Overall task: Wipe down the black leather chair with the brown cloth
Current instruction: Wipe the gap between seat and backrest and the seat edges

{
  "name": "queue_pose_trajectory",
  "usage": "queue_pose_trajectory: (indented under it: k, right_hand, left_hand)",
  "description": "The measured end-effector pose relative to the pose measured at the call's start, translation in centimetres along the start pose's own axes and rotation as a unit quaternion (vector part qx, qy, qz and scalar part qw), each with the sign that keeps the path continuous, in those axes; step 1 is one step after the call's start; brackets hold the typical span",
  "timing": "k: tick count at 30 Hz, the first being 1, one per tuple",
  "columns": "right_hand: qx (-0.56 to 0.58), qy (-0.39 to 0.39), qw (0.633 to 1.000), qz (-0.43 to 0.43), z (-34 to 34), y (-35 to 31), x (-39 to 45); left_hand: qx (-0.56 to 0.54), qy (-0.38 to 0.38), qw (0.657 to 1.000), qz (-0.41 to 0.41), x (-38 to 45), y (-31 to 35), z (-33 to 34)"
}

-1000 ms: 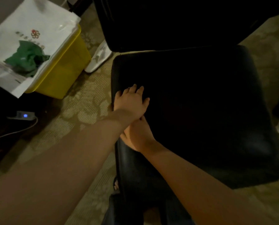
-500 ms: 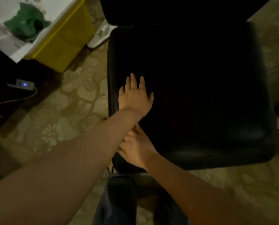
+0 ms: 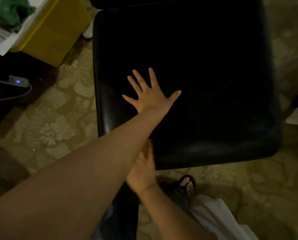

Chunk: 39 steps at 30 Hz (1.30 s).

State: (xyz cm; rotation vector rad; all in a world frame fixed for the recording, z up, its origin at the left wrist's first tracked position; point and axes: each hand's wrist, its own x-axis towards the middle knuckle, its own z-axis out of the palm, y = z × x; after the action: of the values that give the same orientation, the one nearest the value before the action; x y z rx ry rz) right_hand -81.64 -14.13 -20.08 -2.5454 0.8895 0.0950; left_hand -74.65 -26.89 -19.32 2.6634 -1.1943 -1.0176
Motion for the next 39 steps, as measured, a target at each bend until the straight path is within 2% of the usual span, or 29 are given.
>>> queue_pose_trajectory:
  k: [1, 2, 3, 4, 5, 7, 9, 10, 12, 13, 14, 15, 18, 20, 21, 22, 24, 26, 28, 29, 30, 33, 35, 36, 37, 39]
  right_hand:
    - [-0.009, -0.087, 0.993, -0.084, -0.5, -0.5, -0.2]
    - [-0.020, -0.112, 0.983, -0.144, -1.0, -0.2, -0.5]
    - [-0.041, -0.091, 0.981, -0.165, -0.7, 0.7, -0.9]
    - [-0.045, -0.011, 0.988, -0.144, 0.3, 2.1, -1.7]
    - [-0.053, 0.018, 0.992, -0.113, 1.6, 4.1, -3.0]
    - [-0.104, 0.009, 0.994, -0.040, 3.9, 8.6, -6.7]
    - [-0.121, 0.071, 0.987, 0.079, 4.5, 13.4, -9.9]
    - [-0.071, 0.138, 0.971, 0.180, 3.4, 15.0, -10.4]
    - [0.058, 0.237, 0.894, 0.376, 2.3, 16.2, -10.2]
    - [0.093, 0.266, 0.862, 0.421, 2.1, 15.7, -9.3]
    - [0.099, 0.280, 0.853, 0.429, 2.3, 14.7, -8.2]
    - [0.083, 0.270, 0.872, 0.401, 2.9, 13.2, -7.3]
    - [-0.035, 0.189, 0.961, 0.198, 4.5, 8.6, -6.2]
    - [-0.084, 0.169, 0.978, 0.091, 4.6, 9.4, -6.7]
    - [-0.100, 0.161, 0.979, 0.070, 4.4, 10.8, -7.1]
    - [-0.109, 0.160, 0.978, 0.078, 4.0, 12.4, -7.8]
    - [-0.101, 0.203, 0.954, 0.195, 3.0, 16.1, -9.4]
    - [-0.011, 0.259, 0.895, 0.364, 2.1, 18.7, -10.9]
    - [0.071, 0.292, 0.831, 0.469, 1.9, 18.0, -10.7]
    - [0.084, 0.287, 0.826, 0.478, 2.0, 16.7, -10.0]
    - [0.071, 0.269, 0.845, 0.456, 2.2, 15.0, -9.2]
    - [-0.018, 0.197, 0.943, 0.267, 2.9, 12.0, -8.5]
    - [-0.070, 0.161, 0.965, 0.194, 3.3, 14.1, -10.2]
    - [-0.074, 0.159, 0.960, 0.219, 3.3, 15.4, -11.4]
    - [-0.051, 0.178, 0.941, 0.284, 3.0, 16.5, -12.5]
    - [0.068, 0.245, 0.863, 0.437, 2.3, 18.0, -13.6]
  left_hand:
    - [-0.001, 0.001, 1.000, 0.016, -0.3, 0.7, 0.7]
    - [-0.004, 0.000, 1.000, 0.028, -0.6, 1.3, 1.4]
    - [-0.006, 0.000, 0.999, 0.036, -0.9, 1.7, 2.0]
    - [-0.004, 0.001, 0.999, 0.038, -1.1, 2.0, 2.4]
    - [0.002, 0.003, 0.999, 0.036, -1.2, 2.1, 2.8]
    - [0.019, 0.006, 0.999, 0.029, -1.1, 2.0, 3.4]
    - [0.032, 0.015, 0.999, 0.028, -0.9, 1.7, 3.7]
    - [0.035, 0.019, 0.999, 0.030, -0.8, 1.6, 3.7]
    - [0.038, 0.025, 0.998, 0.032, -0.7, 1.6, 3.9]
    - [0.040, 0.028, 0.998, 0.033, -0.6, 1.5, 4.1]
    - [0.044, 0.032, 0.998, 0.034, -0.6, 1.4, 4.1]
    - [0.050, 0.036, 0.997, 0.036, -0.5, 1.3, 4.1]
    - [0.070, 0.041, 0.995, 0.053, 0.0, 0.9, 3.7]
    - [0.084, 0.043, 0.994, 0.063, 0.3, 0.7, 3.4]
    - [0.090, 0.040, 0.993, 0.065, 0.4, 0.6, 3.3]
    - [0.095, 0.034, 0.993, 0.066, 0.5, 0.6, 3.1]
    - [0.105, 0.019, 0.992, 0.073, 0.6, 0.4, 2.5]
    - [0.110, 0.006, 0.991, 0.079, 0.4, 0.4, 1.8]
    - [0.098, 0.009, 0.993, 0.064, -0.2, 1.5, 1.8]
    - [0.087, 0.015, 0.995, 0.055, -0.7, 2.8, 2.4]
    - [0.075, 0.020, 0.996, 0.053, -1.2, 4.4, 3.3]
    - [0.044, 0.009, 0.995, 0.091, -2.4, 10.5, 6.5]
    - [0.032, -0.018, 0.995, 0.093, -2.2, 13.1, 7.5]
    - [0.036, -0.030, 0.995, 0.085, -2.0, 13.5, 7.7]
    - [0.047, -0.036, 0.995, 0.079, -1.7, 13.4, 7.8]
    - [0.075, -0.030, 0.993, 0.088, -1.6, 12.6, 8.0]
